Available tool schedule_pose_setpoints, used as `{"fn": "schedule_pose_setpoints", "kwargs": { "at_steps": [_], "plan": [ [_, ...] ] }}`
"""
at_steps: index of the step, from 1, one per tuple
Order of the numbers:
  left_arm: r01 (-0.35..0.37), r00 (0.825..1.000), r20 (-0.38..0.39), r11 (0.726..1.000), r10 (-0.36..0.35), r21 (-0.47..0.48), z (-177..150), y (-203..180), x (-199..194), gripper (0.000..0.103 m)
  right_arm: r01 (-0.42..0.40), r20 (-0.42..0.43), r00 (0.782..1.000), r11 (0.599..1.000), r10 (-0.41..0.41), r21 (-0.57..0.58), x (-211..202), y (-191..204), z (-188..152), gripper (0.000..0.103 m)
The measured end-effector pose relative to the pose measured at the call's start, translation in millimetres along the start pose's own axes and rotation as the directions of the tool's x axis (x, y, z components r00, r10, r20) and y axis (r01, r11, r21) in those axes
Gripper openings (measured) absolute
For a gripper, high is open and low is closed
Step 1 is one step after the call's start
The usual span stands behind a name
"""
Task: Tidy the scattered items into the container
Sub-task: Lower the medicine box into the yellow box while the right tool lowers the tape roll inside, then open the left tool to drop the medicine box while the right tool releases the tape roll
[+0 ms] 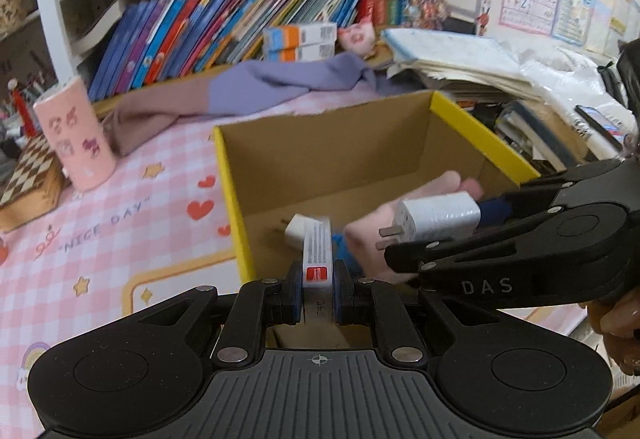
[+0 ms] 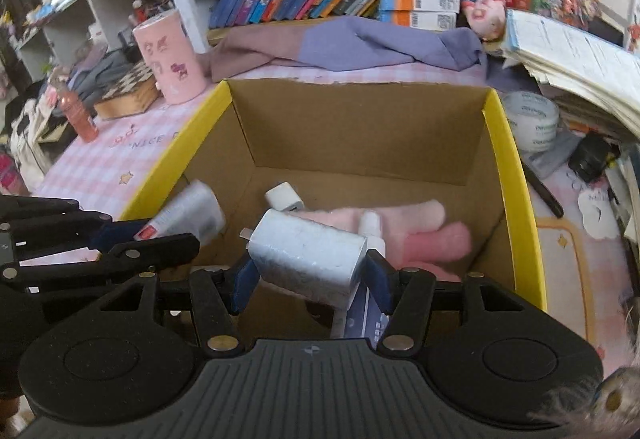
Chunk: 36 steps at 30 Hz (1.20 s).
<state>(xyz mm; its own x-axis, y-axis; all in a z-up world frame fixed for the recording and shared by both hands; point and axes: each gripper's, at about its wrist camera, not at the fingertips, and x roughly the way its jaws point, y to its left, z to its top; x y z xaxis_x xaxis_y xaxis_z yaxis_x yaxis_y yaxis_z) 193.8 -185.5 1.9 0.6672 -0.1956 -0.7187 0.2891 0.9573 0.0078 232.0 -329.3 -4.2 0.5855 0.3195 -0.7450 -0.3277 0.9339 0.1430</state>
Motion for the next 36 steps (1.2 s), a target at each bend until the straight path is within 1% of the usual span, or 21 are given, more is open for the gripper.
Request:
{"fn": "schedule_pose_setpoints", "kwargs": {
  "at_steps": [5,9,13,16,19,21,23,27,29,31,32,33,34,36],
  "plan": [
    [-0.016,1.0,-0.006,1.0,0.016,-0.003,-1,-3,1,0.013,0.005,0.005,1.0,0.999,-0.004,-0.05,4,2,0,0.057],
    [-0.031,1.0,0.004,0.999,0.031,-0.014,-1,-5,-1,0.013,-0.006,0.01,1.0,0.998,0.007,-0.06,5,1,1,0.056],
    [-0.057,0.998,0.037,0.998,0.058,-0.026,-2,-6,-8,0.02,-0.013,0.019,1.0,0.999,0.014,-0.053,5,-1,1,0.055],
    [-0.088,0.994,0.06,0.995,0.09,-0.048,-4,-5,-15,0.025,-0.025,0.023,0.999,0.998,0.027,-0.062,5,1,1,0.054],
    [-0.089,0.991,0.092,0.993,0.097,-0.082,-6,-2,-23,0.025,-0.051,0.011,0.999,0.996,0.052,-0.079,8,5,1,0.054],
    [-0.095,0.988,0.11,0.991,0.105,-0.092,-8,-3,-27,0.025,-0.068,-0.012,0.998,0.994,0.068,-0.087,12,8,-1,0.054],
    [-0.095,0.987,0.117,0.991,0.107,-0.099,-9,-3,-30,0.026,-0.078,-0.032,0.997,0.993,0.075,-0.091,16,10,-1,0.056],
    [-0.093,0.987,0.124,0.99,0.107,-0.107,-10,-3,-34,0.026,-0.078,-0.03,0.997,0.993,0.076,-0.09,15,11,-1,0.059],
    [-0.106,0.984,0.132,0.988,0.12,-0.108,-11,-2,-37,0.032,-0.07,-0.018,0.997,0.993,0.069,-0.091,12,12,-2,0.061],
    [-0.12,0.98,0.142,0.985,0.137,-0.123,-13,0,-39,0.046,-0.054,0.005,0.998,0.995,0.055,-0.084,7,12,-3,0.065],
    [-0.121,0.979,0.149,0.984,0.141,-0.131,-14,1,-41,0.051,-0.044,0.019,0.999,0.996,0.046,-0.077,3,11,-3,0.067],
    [-0.122,0.977,0.156,0.983,0.143,-0.136,-15,2,-43,0.058,-0.036,0.032,0.999,0.997,0.039,-0.07,0,10,-3,0.067],
    [-0.122,0.976,0.164,0.983,0.144,-0.135,-15,1,-45,0.063,-0.028,0.046,0.998,0.998,0.031,-0.063,-4,9,-4,0.067],
    [-0.12,0.973,0.182,0.985,0.142,-0.123,-16,-1,-50,0.065,-0.009,0.073,0.997,0.998,0.013,-0.055,-11,9,-4,0.067]
  ]
}}
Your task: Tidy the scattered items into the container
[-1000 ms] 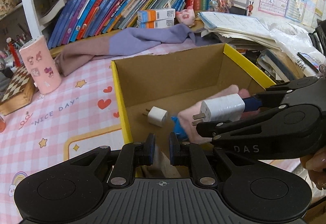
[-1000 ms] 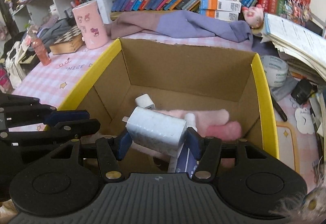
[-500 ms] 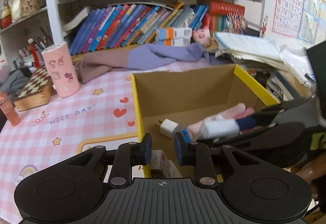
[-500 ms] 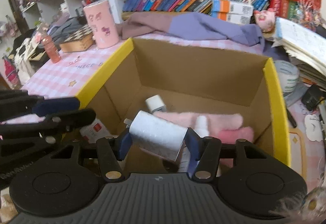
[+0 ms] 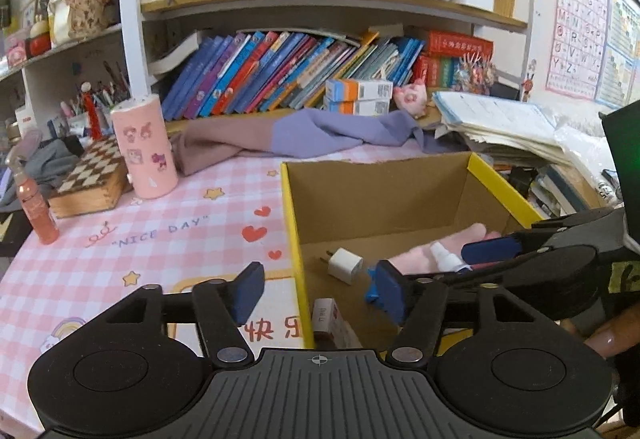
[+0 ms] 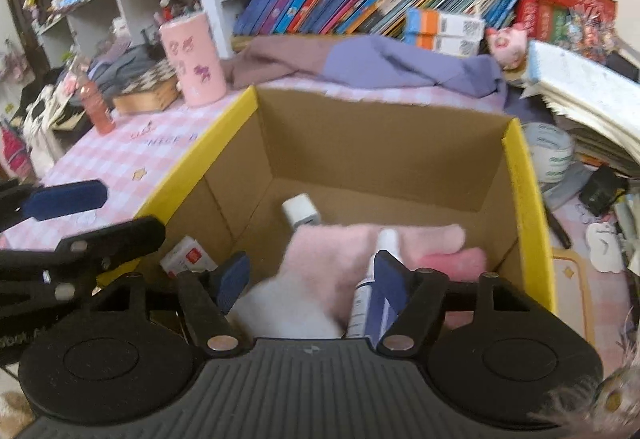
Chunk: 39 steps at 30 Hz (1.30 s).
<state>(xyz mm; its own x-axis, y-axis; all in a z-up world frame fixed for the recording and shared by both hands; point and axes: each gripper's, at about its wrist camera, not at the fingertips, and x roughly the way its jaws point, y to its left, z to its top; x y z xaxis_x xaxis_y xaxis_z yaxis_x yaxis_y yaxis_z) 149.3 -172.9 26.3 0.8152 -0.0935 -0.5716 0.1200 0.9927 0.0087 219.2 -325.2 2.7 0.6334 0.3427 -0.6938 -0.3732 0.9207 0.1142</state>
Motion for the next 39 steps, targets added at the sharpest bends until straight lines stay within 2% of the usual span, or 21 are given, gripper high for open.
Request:
{"fn": "schedule_pose_setpoints", "kwargs": {
  "at_steps": [10,18,28,39],
  "plan": [
    [-0.009,0.998,0.061,1.0,0.008,0.007,-14,8,-34,0.078,0.079,0.13,0.988,0.997,-0.079,0.002,-42,23,-15,0.069],
    [-0.041,0.996,0.086,0.999,0.04,0.009,-29,27,-71,0.082,0.116,0.167,0.978,0.992,-0.123,0.051,-74,53,-37,0.069],
    [-0.051,0.998,0.045,0.999,0.052,-0.015,-62,55,-111,0.094,0.152,0.148,0.975,0.985,-0.163,0.084,-106,99,-79,0.072],
    [-0.05,0.999,-0.015,0.998,0.05,-0.024,-100,73,-142,0.099,0.171,0.115,0.976,0.98,-0.183,0.102,-130,136,-126,0.076]
  ]
}}
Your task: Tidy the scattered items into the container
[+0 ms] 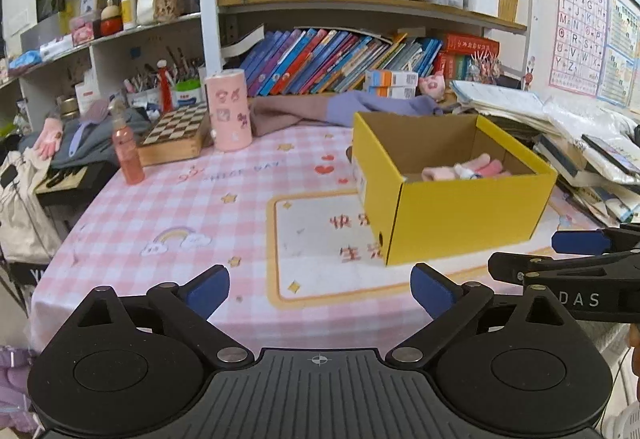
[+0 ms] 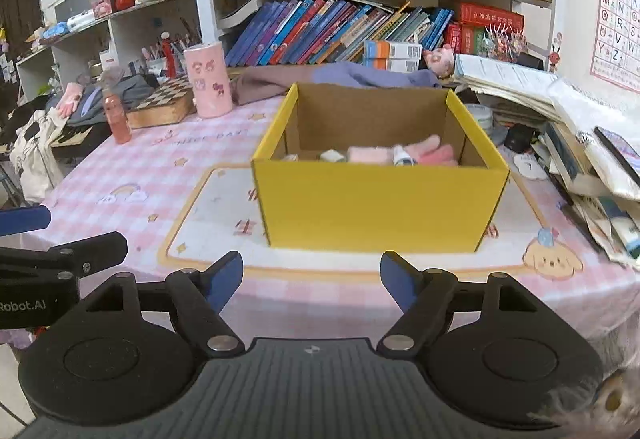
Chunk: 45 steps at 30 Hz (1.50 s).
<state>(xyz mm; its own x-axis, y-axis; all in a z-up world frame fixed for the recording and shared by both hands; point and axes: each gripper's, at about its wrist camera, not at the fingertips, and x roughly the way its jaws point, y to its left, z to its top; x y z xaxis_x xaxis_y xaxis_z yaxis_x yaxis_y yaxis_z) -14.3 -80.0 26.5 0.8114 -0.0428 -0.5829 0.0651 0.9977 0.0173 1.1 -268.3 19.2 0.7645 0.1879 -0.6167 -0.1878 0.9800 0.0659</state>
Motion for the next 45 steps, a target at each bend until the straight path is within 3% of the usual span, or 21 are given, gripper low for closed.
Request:
{"fn": "schedule_pose_setpoints", "kwargs": {
  "at_steps": [19,45],
  "plan": [
    [-0.002,0.999,-0.051,1.0,0.003,0.021,-21,16,-15,0.103,0.008,0.004,1.0,1.0,-0.008,0.022,-18,20,-20,0.095],
    [-0.009,0.997,-0.081,1.0,0.009,-0.005,-23,31,-11,0.103,0.029,-0.009,1.0,1.0,-0.029,0.001,-15,32,-15,0.098]
  ]
}}
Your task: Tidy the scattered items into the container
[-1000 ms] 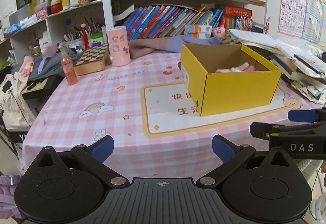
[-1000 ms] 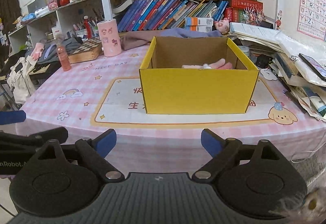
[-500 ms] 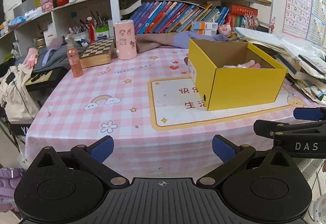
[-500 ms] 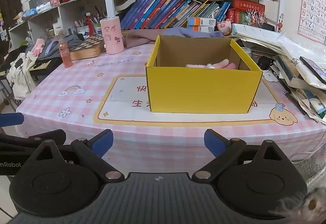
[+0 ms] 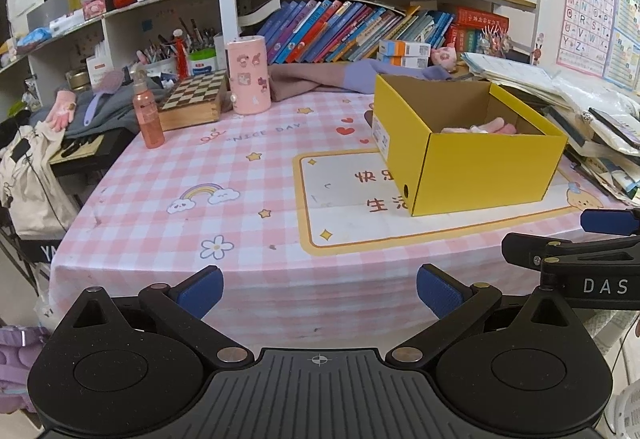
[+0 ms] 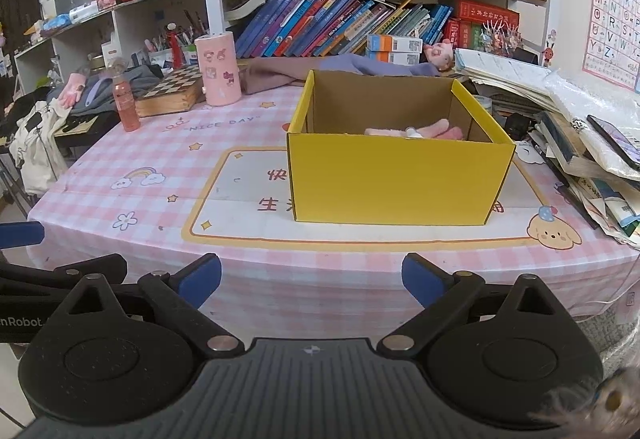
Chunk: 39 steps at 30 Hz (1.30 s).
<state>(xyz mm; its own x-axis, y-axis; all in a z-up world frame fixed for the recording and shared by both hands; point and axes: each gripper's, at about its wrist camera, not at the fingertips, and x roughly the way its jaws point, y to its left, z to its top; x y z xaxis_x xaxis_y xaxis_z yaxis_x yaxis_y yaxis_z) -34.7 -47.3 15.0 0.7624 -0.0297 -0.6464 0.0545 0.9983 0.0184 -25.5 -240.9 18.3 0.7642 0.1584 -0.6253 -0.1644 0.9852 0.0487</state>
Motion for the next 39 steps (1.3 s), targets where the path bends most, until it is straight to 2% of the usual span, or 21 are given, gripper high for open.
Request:
{"fn": "schedule_pose_setpoints", "kwargs": {
  "at_steps": [39],
  "plan": [
    [0.002,1.0,-0.023,1.0,-0.002,0.005,-0.3,-0.4,6.9,0.103,0.013,-0.01,1.0,1.0,-0.013,0.007,5.1,-2.4,-2.1,0.098]
  ]
}}
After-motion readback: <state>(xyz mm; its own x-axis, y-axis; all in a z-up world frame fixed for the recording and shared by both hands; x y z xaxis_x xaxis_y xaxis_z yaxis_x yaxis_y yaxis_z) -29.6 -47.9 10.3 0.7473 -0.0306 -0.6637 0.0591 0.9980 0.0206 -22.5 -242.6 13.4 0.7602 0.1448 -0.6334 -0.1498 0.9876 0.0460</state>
